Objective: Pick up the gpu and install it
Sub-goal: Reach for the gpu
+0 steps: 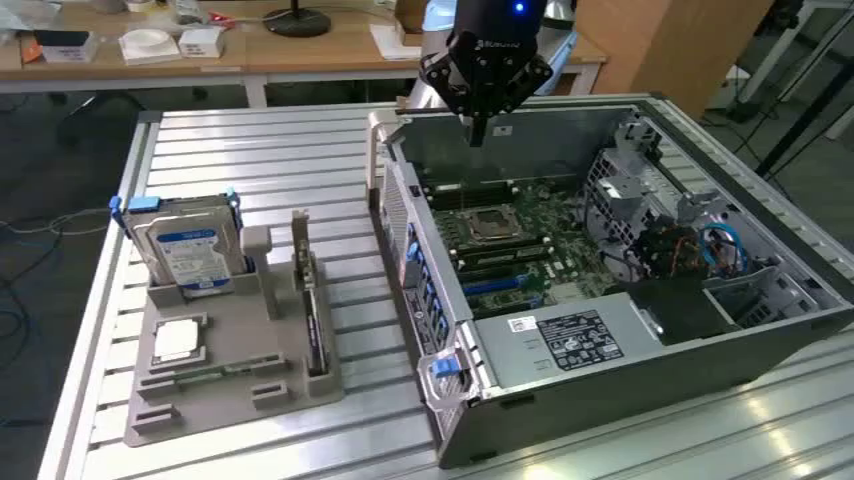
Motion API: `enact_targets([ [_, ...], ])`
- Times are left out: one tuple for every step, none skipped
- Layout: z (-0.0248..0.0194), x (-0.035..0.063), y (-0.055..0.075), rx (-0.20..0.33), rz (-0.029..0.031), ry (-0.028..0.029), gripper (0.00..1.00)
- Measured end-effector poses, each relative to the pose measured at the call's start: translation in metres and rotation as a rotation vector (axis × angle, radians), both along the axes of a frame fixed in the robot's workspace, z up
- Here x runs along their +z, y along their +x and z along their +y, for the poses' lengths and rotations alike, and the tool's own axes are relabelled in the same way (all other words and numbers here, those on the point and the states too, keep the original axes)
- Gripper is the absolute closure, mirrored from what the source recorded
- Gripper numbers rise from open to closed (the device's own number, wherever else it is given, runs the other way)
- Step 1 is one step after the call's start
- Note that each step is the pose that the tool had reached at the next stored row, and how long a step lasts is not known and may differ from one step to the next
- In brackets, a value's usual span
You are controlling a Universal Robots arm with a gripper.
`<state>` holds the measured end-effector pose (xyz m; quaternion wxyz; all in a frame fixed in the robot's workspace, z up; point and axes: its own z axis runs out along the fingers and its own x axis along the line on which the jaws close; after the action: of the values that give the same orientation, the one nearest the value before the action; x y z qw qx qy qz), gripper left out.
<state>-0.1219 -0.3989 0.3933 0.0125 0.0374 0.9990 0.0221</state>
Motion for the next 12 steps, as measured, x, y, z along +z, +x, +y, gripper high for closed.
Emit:
enact_targets([
  [0.0,0.0,0.0,0.0,-0.0001,0.0,0.89],
  [0.0,0.0,0.0,0.0,0.0,0.0,0.89],
  [0.0,0.0,0.0,0.0,0.0,0.0,0.89],
  [0.0,0.0,0.0,0.0,0.0,0.0,0.89],
  [0.0,0.0,0.0,0.0,-0.0001,0.0,0.89],
  [0.0,0.0,-0.0001,0.0,0.0,0.0,0.89],
  [0.0,0.0,-0.0002,0.0,-0.0001,0.0,0.89],
  [0.0,0.0,-0.0002,0.0,-0.0002,0.0002,0.89],
  [0.0,0.0,-0.0002,0.0,-0.0002,0.0004,0.89],
  [0.0,0.0,-0.0002,0.0,-0.0001,0.0005,0.89],
  [0.0,0.0,-0.0003,0.0,-0.0002,0.0007,0.89],
  [0.0,0.0,-0.0004,0.0,-0.0001,0.0013,0.89],
])
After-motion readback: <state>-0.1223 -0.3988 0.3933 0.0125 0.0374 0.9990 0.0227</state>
